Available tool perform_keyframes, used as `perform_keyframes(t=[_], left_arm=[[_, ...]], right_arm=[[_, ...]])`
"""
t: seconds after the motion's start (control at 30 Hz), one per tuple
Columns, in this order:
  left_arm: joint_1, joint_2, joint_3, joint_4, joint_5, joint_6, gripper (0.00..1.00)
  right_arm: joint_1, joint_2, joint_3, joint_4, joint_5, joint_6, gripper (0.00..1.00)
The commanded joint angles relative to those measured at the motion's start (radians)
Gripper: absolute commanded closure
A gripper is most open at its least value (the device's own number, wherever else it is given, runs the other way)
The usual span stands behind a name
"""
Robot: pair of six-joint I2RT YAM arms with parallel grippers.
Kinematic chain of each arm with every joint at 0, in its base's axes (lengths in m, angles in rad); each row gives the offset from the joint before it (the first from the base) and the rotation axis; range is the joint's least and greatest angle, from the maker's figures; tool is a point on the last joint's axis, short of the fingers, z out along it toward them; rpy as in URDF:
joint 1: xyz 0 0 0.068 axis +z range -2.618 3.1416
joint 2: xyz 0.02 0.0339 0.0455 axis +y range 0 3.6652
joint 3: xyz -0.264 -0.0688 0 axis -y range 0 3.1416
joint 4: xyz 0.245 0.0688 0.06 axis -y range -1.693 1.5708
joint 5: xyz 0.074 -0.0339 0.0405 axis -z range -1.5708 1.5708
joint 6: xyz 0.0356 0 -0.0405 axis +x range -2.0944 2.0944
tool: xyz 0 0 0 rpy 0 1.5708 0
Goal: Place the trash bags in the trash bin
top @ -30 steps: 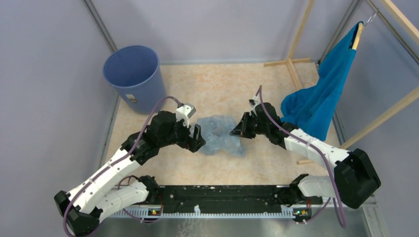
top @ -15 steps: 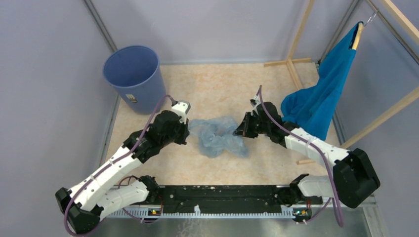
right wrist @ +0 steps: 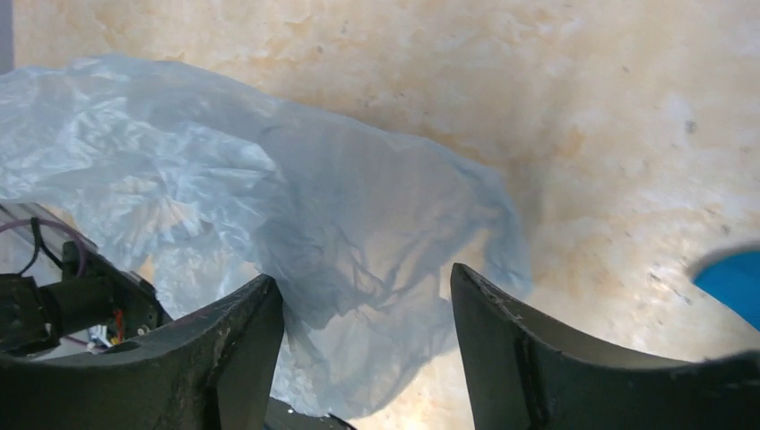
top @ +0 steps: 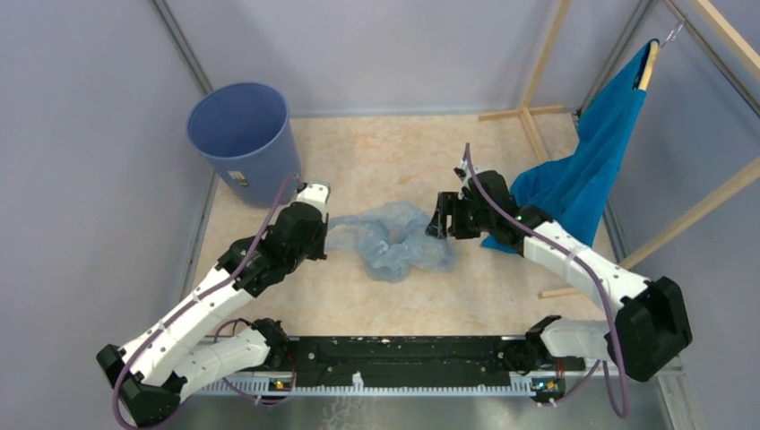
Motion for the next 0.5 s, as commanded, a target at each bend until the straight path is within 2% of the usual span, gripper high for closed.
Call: perform_keyframes(t=[0.0, 0.2, 0.3, 0.4, 0.47], left_arm=[[-0.002, -0.020, 0.027, 0.000, -0.031, 0.019, 1.00], [-0.002, -0.040, 0.022, 0.015, -0.002, 0.035, 1.00], [-0.002, -0.051, 0.020, 0.018, 0.009, 0.038, 1.00], [-0.002, -0.059, 0.016, 0.026, 0.024, 0.038, 1.00], [-0.002, -0.059, 0.013, 0.033, 0.033, 0.039, 1.00]], right_arm=[[-0.049, -0.110, -0.037, -0.026, 0.071, -0.014, 0.33], [-0.173, -0.145, -0.065, -0.030, 0.057, 0.026, 0.33], [-0.225, -0.152, -0.077, -0.013, -0.072, 0.008, 0.33], [-0.234, -0.190, -0.101, 0.079, -0.272, -0.004, 0.18], [-0.234, -0.226, -0.118, 0.132, -0.344, -0.003, 0.13]])
